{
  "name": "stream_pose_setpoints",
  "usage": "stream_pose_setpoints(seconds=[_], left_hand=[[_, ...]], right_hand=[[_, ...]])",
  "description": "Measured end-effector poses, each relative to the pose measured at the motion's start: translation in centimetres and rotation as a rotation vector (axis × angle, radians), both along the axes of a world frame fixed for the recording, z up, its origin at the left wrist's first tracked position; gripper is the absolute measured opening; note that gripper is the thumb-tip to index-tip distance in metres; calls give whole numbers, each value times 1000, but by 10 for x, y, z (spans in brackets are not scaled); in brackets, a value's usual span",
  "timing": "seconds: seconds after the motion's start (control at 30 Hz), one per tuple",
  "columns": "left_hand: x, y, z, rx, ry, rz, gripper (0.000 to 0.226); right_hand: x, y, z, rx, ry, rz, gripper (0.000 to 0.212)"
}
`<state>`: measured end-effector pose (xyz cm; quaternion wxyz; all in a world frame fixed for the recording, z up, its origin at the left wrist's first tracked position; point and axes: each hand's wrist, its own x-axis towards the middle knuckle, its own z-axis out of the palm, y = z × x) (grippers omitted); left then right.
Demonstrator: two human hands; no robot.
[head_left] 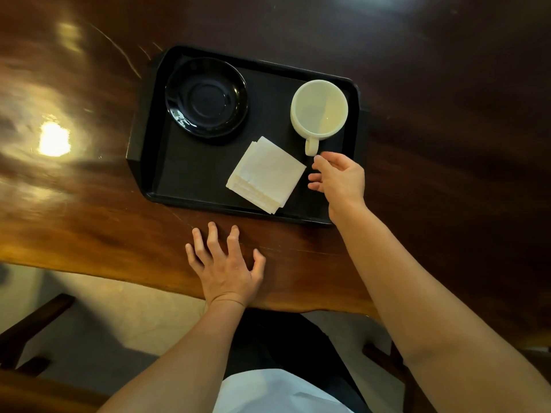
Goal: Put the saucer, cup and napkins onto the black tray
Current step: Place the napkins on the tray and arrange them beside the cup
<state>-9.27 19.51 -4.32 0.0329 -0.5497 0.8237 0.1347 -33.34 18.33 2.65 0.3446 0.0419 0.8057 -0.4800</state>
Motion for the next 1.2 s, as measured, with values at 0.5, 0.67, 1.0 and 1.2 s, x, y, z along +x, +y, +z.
stream_pose_setpoints(seconds=[0.5, 0.67, 1.0, 1.2], left_hand=[[1, 0, 0, 5, 1, -1, 64], [0, 0, -1, -8, 13, -1, 64], [1, 0, 1, -1, 22, 4, 64], [1, -1, 0, -8, 31, 3, 64]], right_hand=[[-9, -26, -6, -115, -161, -70, 23], [-16, -28, -7, -101, -110, -95, 21], [-33, -31, -1, -137, -125, -200, 26], [-42, -32, -1, -140, -113, -208, 31]])
